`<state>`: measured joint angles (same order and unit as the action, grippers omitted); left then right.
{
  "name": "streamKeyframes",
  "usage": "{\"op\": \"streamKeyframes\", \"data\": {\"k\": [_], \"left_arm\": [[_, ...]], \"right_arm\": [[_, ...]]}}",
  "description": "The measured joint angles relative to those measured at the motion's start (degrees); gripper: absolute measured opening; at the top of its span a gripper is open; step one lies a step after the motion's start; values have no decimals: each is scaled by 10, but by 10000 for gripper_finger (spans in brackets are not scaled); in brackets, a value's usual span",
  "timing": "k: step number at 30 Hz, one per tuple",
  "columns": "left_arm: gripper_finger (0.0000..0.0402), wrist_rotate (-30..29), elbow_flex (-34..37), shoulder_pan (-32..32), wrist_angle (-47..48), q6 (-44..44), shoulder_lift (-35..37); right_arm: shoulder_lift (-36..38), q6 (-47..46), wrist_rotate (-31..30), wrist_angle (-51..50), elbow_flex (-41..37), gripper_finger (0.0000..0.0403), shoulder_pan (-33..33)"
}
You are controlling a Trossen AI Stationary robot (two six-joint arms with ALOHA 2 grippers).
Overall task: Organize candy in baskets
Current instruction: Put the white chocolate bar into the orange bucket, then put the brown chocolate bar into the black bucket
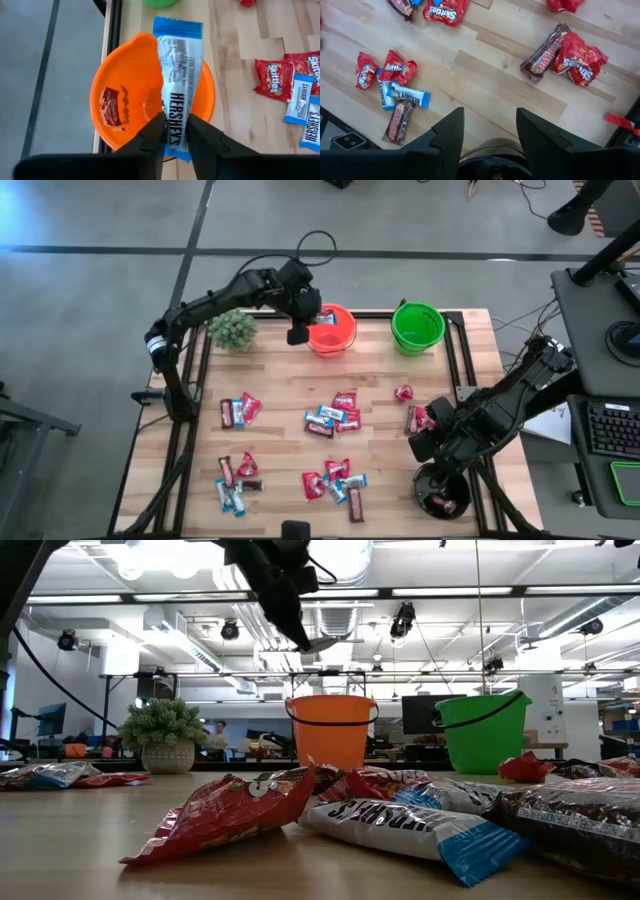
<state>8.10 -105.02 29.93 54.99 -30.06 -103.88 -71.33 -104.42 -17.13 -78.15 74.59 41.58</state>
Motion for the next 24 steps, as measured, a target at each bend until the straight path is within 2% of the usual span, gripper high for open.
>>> {"op": "streamKeyframes", "data": {"k": [7, 11, 20, 24], "left_arm": [[145, -10, -3, 2, 0, -11, 0], [169, -27, -3, 6, 0, -19, 0], [170, -26, -3, 7, 2, -25, 0], [167, -26, -3, 7, 31, -39, 2]], "right_arm": [[0, -11, 0, 0, 0, 171, 0], [0, -15, 0, 0, 0, 171, 0], [0, -4, -3, 0, 0, 171, 0], [0, 22, -43, 0, 0, 171, -3]]}}
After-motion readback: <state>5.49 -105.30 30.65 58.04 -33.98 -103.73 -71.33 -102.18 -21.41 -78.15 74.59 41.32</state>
